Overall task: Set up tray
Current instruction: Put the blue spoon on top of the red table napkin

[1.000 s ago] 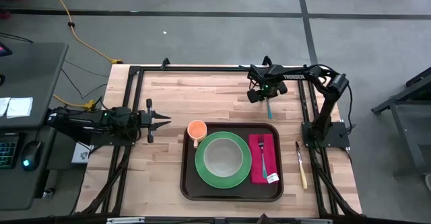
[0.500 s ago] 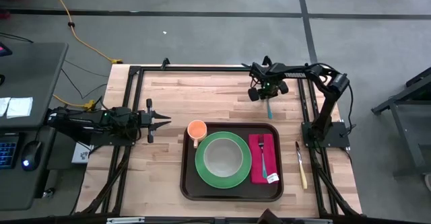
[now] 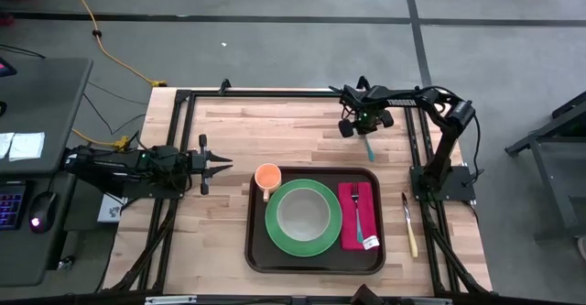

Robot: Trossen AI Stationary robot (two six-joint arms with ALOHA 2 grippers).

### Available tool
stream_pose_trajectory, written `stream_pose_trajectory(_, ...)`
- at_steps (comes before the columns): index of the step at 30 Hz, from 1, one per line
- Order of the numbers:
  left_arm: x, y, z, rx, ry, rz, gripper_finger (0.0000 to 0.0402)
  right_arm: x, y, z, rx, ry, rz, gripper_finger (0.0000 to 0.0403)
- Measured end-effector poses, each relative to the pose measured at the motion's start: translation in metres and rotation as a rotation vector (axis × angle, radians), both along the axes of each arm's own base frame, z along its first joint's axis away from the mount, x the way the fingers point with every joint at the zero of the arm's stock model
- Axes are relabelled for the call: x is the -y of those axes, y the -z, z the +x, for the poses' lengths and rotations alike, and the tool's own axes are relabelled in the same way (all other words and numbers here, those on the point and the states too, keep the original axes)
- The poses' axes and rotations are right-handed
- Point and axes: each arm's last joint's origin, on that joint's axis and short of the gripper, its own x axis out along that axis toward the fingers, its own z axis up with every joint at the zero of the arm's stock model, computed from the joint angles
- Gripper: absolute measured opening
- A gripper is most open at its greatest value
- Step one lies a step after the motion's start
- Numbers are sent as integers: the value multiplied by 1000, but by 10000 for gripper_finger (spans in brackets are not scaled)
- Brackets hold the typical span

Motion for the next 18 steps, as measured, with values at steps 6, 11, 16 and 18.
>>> stream_pose_trajectory(6,0,0,0,0,0,0,97,0,0,0,0,0,-2,7)
stream_pose_trajectory(11,0,0,0,0,0,0,97,0,0,0,2,0,-2,4)
stream_pose_trajectory(16,0,0,0,0,0,0,97,0,0,0,1,0,1,2)
stream_pose_trajectory(18,0,0,0,0,0,0,97,0,0,0,1,0,2,3)
